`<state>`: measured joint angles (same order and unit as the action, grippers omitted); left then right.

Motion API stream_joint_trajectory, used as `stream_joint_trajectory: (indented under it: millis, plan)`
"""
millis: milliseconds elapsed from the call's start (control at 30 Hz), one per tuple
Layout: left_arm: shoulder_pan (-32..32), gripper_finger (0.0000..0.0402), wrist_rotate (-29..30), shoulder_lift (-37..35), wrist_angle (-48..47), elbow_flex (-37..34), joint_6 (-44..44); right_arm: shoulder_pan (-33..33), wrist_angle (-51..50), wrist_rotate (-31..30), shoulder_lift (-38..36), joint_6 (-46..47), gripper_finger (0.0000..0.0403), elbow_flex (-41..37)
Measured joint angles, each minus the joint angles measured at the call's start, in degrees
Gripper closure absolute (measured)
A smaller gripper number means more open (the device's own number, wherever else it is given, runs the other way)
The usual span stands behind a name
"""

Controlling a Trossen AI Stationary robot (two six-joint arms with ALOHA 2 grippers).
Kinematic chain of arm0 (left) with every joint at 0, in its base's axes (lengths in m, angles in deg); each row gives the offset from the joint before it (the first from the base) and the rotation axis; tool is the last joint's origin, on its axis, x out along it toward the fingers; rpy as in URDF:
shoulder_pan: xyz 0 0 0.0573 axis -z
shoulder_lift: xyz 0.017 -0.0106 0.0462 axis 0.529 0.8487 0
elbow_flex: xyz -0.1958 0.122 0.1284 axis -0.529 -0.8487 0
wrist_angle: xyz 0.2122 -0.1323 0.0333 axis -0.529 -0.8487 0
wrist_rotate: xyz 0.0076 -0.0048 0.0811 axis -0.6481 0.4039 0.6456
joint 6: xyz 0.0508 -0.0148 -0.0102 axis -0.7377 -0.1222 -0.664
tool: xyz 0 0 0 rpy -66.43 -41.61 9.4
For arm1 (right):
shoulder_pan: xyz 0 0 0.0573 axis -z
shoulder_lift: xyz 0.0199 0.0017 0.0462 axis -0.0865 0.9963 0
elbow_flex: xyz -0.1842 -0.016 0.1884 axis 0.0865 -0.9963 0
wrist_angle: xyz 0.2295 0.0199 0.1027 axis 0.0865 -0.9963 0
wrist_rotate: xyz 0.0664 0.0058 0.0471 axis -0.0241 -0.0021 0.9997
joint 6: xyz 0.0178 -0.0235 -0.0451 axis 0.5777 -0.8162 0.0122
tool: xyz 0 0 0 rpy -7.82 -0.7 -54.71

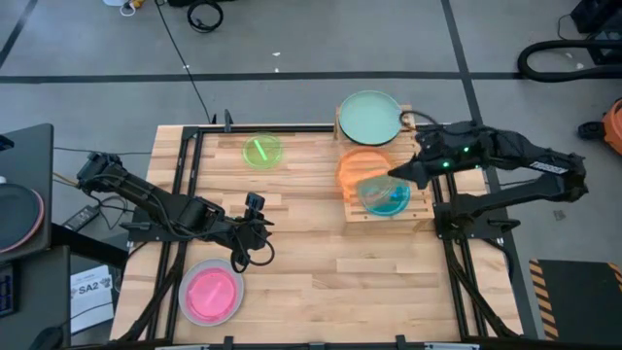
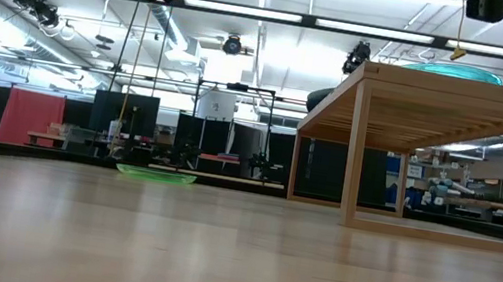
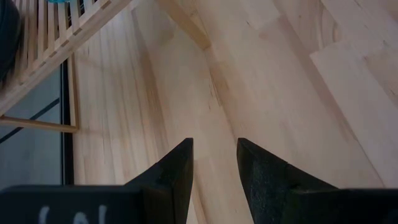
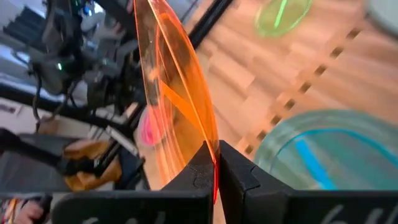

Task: Place and stack plates onto a shelf
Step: Stack the light orange plate on top of the light blue plate on the shelf

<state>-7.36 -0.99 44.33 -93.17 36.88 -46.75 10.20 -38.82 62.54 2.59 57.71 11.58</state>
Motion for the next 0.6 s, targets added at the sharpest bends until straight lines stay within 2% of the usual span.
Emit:
stream_joint_trajectory:
  millis: [267,467,600]
  plan:
    - [-0.02,0.0271,0.01,0.00,0.01,0.01,0.00,-6.36,-0.74,2.94,4.39,0.78,0.0389,0.00]
    - [0.00,0.0271,0.00,0.00,0.00,0.00,0.00,-7.38,-8.93,2.47,4.40,1.16,0.0389,0.00]
    - [-0.01,0.0271,-0.01,0.00,0.00,0.02,0.00,-7.35,-14.98,-0.11,2.98,1.27,0.0389,0.00]
